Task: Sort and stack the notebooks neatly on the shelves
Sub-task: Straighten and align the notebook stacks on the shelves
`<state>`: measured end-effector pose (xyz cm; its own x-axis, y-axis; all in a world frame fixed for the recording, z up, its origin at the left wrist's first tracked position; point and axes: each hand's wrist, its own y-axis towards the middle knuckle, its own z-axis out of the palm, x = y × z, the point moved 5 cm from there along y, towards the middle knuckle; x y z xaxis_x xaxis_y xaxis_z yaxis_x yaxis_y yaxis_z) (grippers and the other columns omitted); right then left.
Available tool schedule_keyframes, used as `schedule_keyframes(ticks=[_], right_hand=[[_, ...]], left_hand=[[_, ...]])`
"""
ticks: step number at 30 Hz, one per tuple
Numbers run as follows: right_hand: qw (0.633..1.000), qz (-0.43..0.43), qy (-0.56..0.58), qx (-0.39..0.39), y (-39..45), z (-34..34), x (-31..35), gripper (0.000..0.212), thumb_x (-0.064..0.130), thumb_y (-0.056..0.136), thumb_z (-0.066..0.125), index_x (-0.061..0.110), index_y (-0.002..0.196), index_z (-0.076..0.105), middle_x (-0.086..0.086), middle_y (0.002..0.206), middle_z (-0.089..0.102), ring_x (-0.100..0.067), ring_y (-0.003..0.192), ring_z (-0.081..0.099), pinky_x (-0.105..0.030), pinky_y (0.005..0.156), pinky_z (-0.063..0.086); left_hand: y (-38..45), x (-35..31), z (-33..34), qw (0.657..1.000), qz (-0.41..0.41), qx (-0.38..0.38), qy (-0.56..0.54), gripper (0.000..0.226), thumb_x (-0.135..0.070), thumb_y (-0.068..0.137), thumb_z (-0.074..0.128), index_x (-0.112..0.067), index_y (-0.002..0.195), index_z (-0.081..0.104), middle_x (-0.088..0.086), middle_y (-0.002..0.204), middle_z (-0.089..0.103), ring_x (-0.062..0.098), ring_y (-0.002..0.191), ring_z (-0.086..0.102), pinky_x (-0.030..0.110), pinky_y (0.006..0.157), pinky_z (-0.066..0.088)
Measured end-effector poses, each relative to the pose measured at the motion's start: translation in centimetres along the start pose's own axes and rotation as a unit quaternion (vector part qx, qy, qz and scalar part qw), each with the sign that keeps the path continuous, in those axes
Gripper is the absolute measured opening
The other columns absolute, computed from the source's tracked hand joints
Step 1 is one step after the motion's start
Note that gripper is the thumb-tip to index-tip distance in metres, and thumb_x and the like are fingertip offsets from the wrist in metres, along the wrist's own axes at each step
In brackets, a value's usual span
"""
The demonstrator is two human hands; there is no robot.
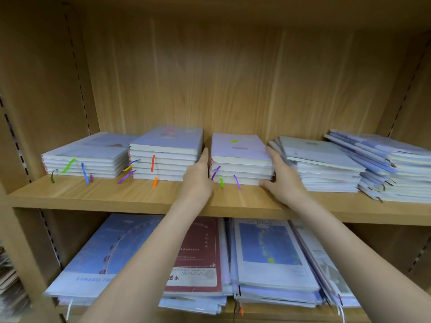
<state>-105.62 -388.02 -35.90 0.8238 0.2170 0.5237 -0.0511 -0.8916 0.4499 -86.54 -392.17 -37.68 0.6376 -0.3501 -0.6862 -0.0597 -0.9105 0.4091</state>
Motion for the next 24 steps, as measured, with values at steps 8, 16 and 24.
schedule_keyframes(ticks=[8, 16, 24], right_hand=[[0.962, 0.051, 0.265, 0.040, -0.3, 0.4, 0.5, 0.073, -0.007, 0.086, 0.056, 0.013, 0.146, 0.021, 0.035, 0.102, 0.037, 0.000, 0.108, 0.040, -0.008, 0.088, 0.031], [0.964, 0.059, 0.255, 0.033, -0.3, 0.7, 0.3, 0.070, 0.002, 0.090, 0.055, 0.013, 0.148, 0.017, 0.020, 0.121, 0.044, -0.008, 0.121, 0.042, -0.007, 0.095, 0.032], [0.978, 0.034, 0.100, -0.179, -1.2, -0.6, 0.1, 0.032, 0.017, 0.091, 0.058, 0.013, 0.123, 0.062, -0.013, 0.110, 0.067, -0.026, 0.104, 0.061, -0.027, 0.092, 0.041]], left_hand=[[-0.2, -0.1, -0.1, 0.986, 0.053, 0.090, -0.127, 0.066, 0.010, 0.080, 0.059, -0.011, 0.139, 0.039, 0.007, 0.121, 0.062, 0.026, 0.112, 0.058, 0.042, 0.101, 0.043], [-0.6, -0.1, -0.4, 0.988, 0.038, 0.060, -0.139, 0.074, 0.007, 0.084, 0.055, -0.014, 0.147, 0.024, 0.005, 0.127, 0.057, 0.020, 0.117, 0.055, 0.032, 0.104, 0.040], [-1.0, -0.5, -0.9, 0.988, 0.055, 0.022, -0.141, 0.068, 0.008, 0.085, 0.052, -0.017, 0.144, 0.031, -0.001, 0.096, 0.050, 0.012, 0.089, 0.047, 0.031, 0.097, 0.042]])
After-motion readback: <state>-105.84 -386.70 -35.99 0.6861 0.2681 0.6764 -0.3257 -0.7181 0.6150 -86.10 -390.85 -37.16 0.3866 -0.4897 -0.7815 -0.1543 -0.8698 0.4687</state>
